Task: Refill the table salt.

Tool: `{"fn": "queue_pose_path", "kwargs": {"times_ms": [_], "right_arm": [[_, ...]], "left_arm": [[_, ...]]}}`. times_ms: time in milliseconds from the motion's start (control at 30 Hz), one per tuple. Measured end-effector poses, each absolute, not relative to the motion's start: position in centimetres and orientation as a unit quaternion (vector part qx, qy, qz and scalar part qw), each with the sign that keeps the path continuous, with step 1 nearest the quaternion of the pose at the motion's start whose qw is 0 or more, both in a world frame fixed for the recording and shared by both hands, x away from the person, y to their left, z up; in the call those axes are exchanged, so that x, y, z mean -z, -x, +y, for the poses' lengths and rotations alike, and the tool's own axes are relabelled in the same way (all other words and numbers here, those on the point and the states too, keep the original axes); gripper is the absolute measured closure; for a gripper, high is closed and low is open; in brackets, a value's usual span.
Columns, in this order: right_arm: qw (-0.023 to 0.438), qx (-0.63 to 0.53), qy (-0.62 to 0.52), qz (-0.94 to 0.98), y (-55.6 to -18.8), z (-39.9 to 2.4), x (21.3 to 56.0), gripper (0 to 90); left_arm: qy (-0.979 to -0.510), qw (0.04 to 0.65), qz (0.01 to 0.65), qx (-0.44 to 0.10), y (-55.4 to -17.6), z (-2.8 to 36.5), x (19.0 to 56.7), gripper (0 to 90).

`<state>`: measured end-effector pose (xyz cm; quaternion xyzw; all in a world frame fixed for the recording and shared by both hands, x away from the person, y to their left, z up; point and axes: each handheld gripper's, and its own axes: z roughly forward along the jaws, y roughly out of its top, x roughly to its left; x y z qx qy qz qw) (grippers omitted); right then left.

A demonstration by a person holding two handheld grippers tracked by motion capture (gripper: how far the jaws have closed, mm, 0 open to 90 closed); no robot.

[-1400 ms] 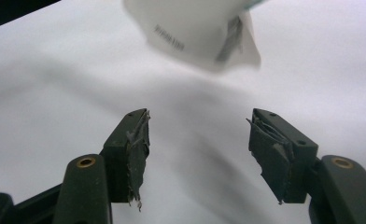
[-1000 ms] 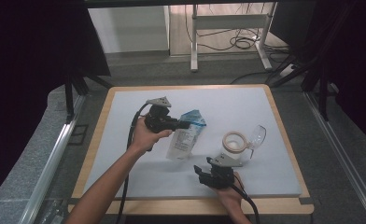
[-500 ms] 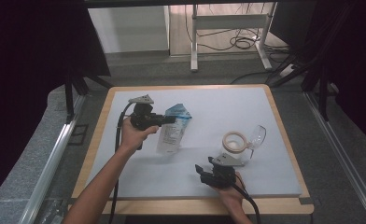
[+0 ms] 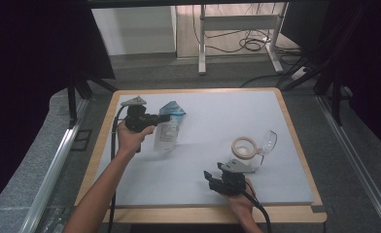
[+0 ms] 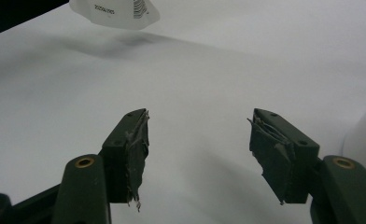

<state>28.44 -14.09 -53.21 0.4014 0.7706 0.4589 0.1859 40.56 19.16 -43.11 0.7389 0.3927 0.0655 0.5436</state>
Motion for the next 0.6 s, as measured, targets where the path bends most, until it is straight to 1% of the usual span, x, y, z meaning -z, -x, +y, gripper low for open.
{"fn": "queue_pose_path", "kwargs": {"times_ms": [600], "right_arm": [[0.188, -0.457, -0.400, 0.772, -28.5, -14.1, 53.3, 38.1]], "left_arm": [[-0.713, 0.548, 0.430, -0.086, -41.5, 22.5, 44.5, 89.7]]}}
